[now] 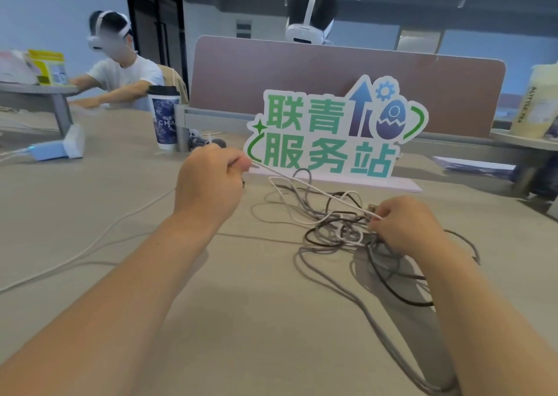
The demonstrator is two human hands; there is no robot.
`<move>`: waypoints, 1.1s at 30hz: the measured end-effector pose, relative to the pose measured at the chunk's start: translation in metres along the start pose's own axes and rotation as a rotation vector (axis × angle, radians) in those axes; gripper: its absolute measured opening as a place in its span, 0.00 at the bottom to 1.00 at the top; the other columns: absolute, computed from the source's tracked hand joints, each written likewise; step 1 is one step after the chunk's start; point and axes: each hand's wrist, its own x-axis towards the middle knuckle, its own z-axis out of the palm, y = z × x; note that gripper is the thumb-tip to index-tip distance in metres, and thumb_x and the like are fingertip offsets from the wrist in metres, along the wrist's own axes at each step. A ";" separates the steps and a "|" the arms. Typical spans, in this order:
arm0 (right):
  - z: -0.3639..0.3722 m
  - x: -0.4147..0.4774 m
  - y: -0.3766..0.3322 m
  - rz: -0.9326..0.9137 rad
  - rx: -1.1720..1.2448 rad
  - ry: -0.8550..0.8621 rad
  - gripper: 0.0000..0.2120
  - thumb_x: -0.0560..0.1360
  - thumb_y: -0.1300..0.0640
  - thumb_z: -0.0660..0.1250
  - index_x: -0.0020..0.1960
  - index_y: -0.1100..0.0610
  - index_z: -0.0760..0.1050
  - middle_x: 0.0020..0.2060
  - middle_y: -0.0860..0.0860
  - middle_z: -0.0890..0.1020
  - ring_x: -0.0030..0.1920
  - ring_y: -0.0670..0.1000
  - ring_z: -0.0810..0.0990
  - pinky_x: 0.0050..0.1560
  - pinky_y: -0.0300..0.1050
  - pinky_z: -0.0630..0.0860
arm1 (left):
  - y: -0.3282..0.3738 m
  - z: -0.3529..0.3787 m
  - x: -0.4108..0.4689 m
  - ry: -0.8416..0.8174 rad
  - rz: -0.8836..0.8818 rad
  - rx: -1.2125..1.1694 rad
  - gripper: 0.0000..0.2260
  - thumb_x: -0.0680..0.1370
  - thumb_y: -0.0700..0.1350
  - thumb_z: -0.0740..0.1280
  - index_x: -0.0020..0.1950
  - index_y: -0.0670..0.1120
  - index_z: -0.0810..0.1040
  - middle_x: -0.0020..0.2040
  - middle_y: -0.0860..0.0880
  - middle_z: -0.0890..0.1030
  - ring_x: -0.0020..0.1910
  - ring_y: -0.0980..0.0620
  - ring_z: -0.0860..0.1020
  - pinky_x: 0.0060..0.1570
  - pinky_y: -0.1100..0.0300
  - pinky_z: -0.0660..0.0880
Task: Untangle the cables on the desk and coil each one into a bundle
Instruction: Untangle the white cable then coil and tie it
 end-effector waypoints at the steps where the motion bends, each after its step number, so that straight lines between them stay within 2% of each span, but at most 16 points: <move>1: -0.001 0.002 0.005 0.036 0.023 0.049 0.02 0.73 0.57 0.68 0.42 0.54 0.79 0.35 0.49 0.78 0.36 0.49 0.74 0.37 0.43 0.71 | -0.002 0.001 0.000 -0.011 0.004 0.014 0.08 0.76 0.39 0.65 0.45 0.45 0.85 0.38 0.42 0.80 0.40 0.42 0.74 0.39 0.57 0.64; 4: -0.006 0.008 0.009 0.081 -0.003 0.187 0.05 0.73 0.59 0.64 0.45 0.55 0.79 0.39 0.52 0.81 0.37 0.52 0.75 0.36 0.42 0.68 | -0.007 0.007 -0.002 -0.023 -0.003 0.034 0.08 0.76 0.40 0.65 0.45 0.44 0.84 0.40 0.41 0.80 0.42 0.40 0.74 0.40 0.54 0.68; 7: -0.013 0.006 0.001 -0.001 -0.128 0.498 0.07 0.74 0.60 0.62 0.47 0.59 0.78 0.43 0.57 0.81 0.38 0.55 0.72 0.38 0.43 0.65 | -0.015 0.008 0.001 -0.008 -0.074 0.067 0.09 0.77 0.41 0.64 0.46 0.44 0.84 0.41 0.40 0.80 0.42 0.40 0.73 0.41 0.53 0.67; 9: -0.011 0.001 -0.005 -0.127 -0.127 0.686 0.05 0.73 0.62 0.62 0.44 0.62 0.76 0.41 0.58 0.81 0.39 0.57 0.71 0.40 0.45 0.64 | -0.023 0.009 0.001 -0.121 -0.199 0.168 0.10 0.78 0.44 0.62 0.47 0.45 0.83 0.43 0.41 0.81 0.42 0.41 0.73 0.41 0.54 0.67; 10: -0.007 0.000 -0.006 -0.204 -0.147 0.697 0.04 0.74 0.62 0.63 0.44 0.61 0.75 0.41 0.58 0.80 0.40 0.57 0.72 0.41 0.46 0.65 | -0.026 0.010 0.001 -0.228 -0.276 0.267 0.11 0.78 0.46 0.61 0.48 0.46 0.83 0.46 0.42 0.81 0.45 0.41 0.74 0.43 0.54 0.68; 12: 0.003 -0.001 -0.008 -0.320 -0.238 0.523 0.05 0.76 0.58 0.62 0.45 0.59 0.76 0.44 0.54 0.80 0.43 0.54 0.72 0.45 0.47 0.68 | -0.025 0.014 -0.002 -0.466 -0.347 0.486 0.13 0.79 0.49 0.58 0.54 0.49 0.80 0.54 0.45 0.80 0.53 0.42 0.75 0.52 0.53 0.69; 14: 0.007 -0.002 -0.011 -0.389 -0.216 0.292 0.07 0.76 0.52 0.63 0.47 0.55 0.75 0.45 0.50 0.76 0.45 0.51 0.71 0.46 0.44 0.68 | -0.017 0.019 -0.007 -0.593 -0.254 0.535 0.13 0.80 0.48 0.56 0.59 0.52 0.77 0.59 0.47 0.77 0.59 0.44 0.73 0.57 0.52 0.67; 15: 0.006 -0.003 -0.012 -0.413 -0.162 0.199 0.07 0.76 0.50 0.65 0.45 0.53 0.74 0.44 0.48 0.74 0.45 0.50 0.71 0.44 0.42 0.68 | -0.011 0.022 -0.012 -0.608 -0.165 0.455 0.13 0.80 0.48 0.57 0.62 0.54 0.75 0.62 0.48 0.75 0.61 0.45 0.71 0.60 0.52 0.65; 17: 0.005 -0.007 -0.014 -0.469 -0.065 0.111 0.08 0.75 0.48 0.65 0.43 0.52 0.72 0.41 0.47 0.73 0.42 0.49 0.71 0.41 0.40 0.68 | 0.005 0.028 -0.024 -0.625 -0.029 0.146 0.16 0.80 0.51 0.59 0.68 0.54 0.69 0.67 0.50 0.72 0.65 0.50 0.69 0.64 0.54 0.64; 19: 0.006 -0.010 -0.013 -0.521 0.015 0.117 0.08 0.76 0.48 0.64 0.42 0.52 0.72 0.39 0.46 0.75 0.40 0.47 0.71 0.38 0.38 0.67 | 0.024 0.034 -0.035 -0.674 0.060 -0.065 0.19 0.79 0.53 0.61 0.70 0.55 0.68 0.65 0.52 0.74 0.61 0.55 0.71 0.63 0.57 0.67; 21: 0.006 -0.017 -0.016 -0.561 0.112 0.105 0.07 0.76 0.51 0.64 0.42 0.53 0.75 0.37 0.46 0.77 0.38 0.45 0.73 0.37 0.38 0.68 | 0.036 0.043 -0.044 -0.699 0.128 -0.131 0.18 0.78 0.54 0.62 0.68 0.54 0.70 0.58 0.52 0.77 0.53 0.57 0.72 0.59 0.58 0.70; 23: 0.006 -0.024 -0.023 -0.597 0.165 0.046 0.07 0.75 0.53 0.66 0.40 0.52 0.76 0.33 0.44 0.77 0.35 0.43 0.74 0.35 0.37 0.67 | 0.042 0.047 -0.047 -0.689 0.150 -0.178 0.14 0.79 0.53 0.61 0.62 0.53 0.75 0.50 0.54 0.78 0.47 0.57 0.73 0.53 0.57 0.72; 25: 0.006 -0.032 -0.030 -0.617 0.165 -0.057 0.07 0.74 0.52 0.67 0.38 0.52 0.76 0.31 0.45 0.77 0.32 0.44 0.72 0.33 0.37 0.67 | 0.044 0.046 -0.044 -0.667 0.162 -0.208 0.10 0.80 0.49 0.61 0.50 0.49 0.81 0.44 0.51 0.80 0.45 0.53 0.75 0.48 0.59 0.70; 28: 0.008 -0.036 -0.038 -0.563 0.061 -0.289 0.03 0.72 0.53 0.68 0.40 0.51 0.76 0.33 0.44 0.77 0.34 0.44 0.75 0.34 0.37 0.69 | 0.039 0.040 -0.036 -0.538 0.136 -0.200 0.13 0.80 0.46 0.61 0.36 0.50 0.77 0.39 0.50 0.77 0.41 0.53 0.73 0.42 0.61 0.62; 30: 0.010 -0.035 -0.041 -0.508 0.010 -0.346 0.03 0.71 0.53 0.69 0.42 0.50 0.76 0.35 0.45 0.79 0.35 0.44 0.76 0.36 0.39 0.71 | 0.039 0.033 -0.030 -0.408 0.134 -0.214 0.14 0.79 0.46 0.61 0.34 0.50 0.75 0.39 0.50 0.74 0.40 0.53 0.71 0.40 0.63 0.59; 33: 0.009 -0.024 -0.040 -0.400 -0.042 -0.232 0.08 0.72 0.51 0.68 0.49 0.52 0.75 0.43 0.49 0.79 0.43 0.50 0.76 0.41 0.42 0.70 | 0.038 0.019 -0.018 -0.194 0.093 -0.228 0.12 0.76 0.43 0.57 0.35 0.49 0.75 0.41 0.47 0.75 0.42 0.52 0.71 0.41 0.63 0.60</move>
